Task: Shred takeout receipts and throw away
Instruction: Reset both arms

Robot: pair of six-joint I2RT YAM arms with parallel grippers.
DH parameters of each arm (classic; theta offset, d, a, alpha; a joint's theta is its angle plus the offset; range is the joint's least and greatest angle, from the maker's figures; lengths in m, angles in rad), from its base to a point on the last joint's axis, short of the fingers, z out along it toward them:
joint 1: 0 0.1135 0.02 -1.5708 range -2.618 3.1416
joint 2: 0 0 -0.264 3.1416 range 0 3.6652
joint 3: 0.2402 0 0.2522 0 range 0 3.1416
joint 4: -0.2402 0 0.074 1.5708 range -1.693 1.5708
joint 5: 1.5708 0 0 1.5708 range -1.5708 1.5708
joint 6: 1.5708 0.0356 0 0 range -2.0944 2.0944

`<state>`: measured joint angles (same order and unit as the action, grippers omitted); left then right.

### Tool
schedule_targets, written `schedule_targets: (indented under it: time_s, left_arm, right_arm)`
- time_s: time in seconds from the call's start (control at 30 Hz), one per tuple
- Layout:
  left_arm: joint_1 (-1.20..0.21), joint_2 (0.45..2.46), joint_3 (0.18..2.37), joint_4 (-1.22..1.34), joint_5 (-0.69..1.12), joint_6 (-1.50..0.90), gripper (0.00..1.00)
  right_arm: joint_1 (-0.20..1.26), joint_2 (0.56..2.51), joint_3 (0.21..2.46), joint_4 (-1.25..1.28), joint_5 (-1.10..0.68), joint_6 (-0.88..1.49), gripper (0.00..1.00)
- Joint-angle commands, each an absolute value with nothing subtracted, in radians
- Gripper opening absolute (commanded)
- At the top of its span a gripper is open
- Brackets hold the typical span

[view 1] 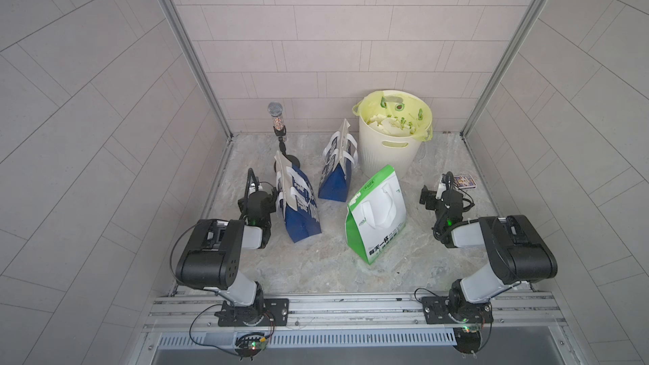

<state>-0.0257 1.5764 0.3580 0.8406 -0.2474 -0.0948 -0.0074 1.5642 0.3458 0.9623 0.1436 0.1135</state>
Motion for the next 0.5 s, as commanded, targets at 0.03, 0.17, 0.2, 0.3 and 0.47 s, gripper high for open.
schedule_targets:
  time_s: [0.03,0.17,0.2,0.3,0.47]
  left_arm:
    - [-0.026,1.538,0.399,0.830,-0.288,-0.082,1.00]
    - [-0.034,1.580,0.371,0.952,-0.306,-0.073,1.00]
    - [-0.034,1.572,0.380,0.922,-0.310,-0.075,1.00]
    - [-0.036,1.596,0.373,0.973,-0.318,-0.066,1.00]
    - [-0.036,1.588,0.371,0.964,-0.318,-0.070,1.00]
  right_arm:
    - [0.002,1.564,0.349,0.977,0.165,0.109,1.00]
    - [0.008,1.568,0.372,0.937,0.168,0.100,1.00]
    - [0.008,1.573,0.374,0.937,0.166,0.101,1.00]
    - [0.008,1.572,0.380,0.928,0.167,0.102,1.00]
    - [0.009,1.567,0.355,0.971,0.162,0.096,1.00]
